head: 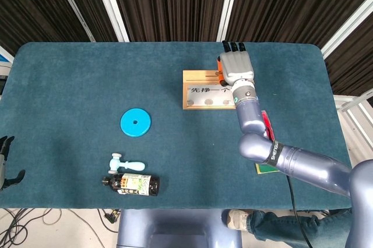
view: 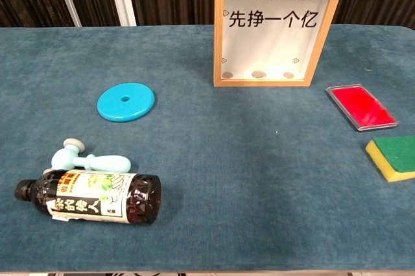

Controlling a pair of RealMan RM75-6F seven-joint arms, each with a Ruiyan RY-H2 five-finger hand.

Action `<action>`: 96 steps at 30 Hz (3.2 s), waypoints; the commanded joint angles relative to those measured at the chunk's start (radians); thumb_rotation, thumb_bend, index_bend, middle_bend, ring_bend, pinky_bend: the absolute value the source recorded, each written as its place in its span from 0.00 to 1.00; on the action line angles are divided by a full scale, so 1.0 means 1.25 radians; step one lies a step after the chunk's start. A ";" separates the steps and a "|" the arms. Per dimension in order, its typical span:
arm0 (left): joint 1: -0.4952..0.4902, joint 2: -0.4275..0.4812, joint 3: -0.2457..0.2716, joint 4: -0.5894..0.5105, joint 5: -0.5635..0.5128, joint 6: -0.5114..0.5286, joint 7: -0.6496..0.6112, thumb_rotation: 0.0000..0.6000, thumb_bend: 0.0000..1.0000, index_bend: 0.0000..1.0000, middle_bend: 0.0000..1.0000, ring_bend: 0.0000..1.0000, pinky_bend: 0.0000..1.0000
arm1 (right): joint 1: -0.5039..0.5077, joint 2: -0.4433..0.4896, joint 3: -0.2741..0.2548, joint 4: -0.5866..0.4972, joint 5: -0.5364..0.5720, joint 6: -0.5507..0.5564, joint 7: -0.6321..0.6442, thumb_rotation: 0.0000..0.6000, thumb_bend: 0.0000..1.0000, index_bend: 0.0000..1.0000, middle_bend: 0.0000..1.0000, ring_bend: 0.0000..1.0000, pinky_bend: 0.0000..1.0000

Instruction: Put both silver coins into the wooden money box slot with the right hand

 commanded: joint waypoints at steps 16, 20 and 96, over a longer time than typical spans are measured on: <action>-0.003 0.002 0.001 -0.004 -0.012 -0.002 0.008 1.00 0.30 0.07 0.00 0.00 0.00 | 0.001 0.007 -0.010 -0.011 -0.016 -0.002 0.020 1.00 0.50 0.55 0.02 0.00 0.00; -0.003 0.002 0.001 -0.005 -0.014 -0.002 0.009 1.00 0.30 0.07 0.00 0.00 0.00 | 0.000 0.007 -0.013 -0.011 -0.020 -0.005 0.025 1.00 0.50 0.55 0.02 0.00 0.00; 0.015 -0.025 0.039 0.134 0.310 0.111 -0.140 1.00 0.30 0.01 0.00 0.00 0.00 | -0.885 0.069 -0.395 -0.138 -1.069 0.595 0.581 1.00 0.45 0.16 0.02 0.00 0.00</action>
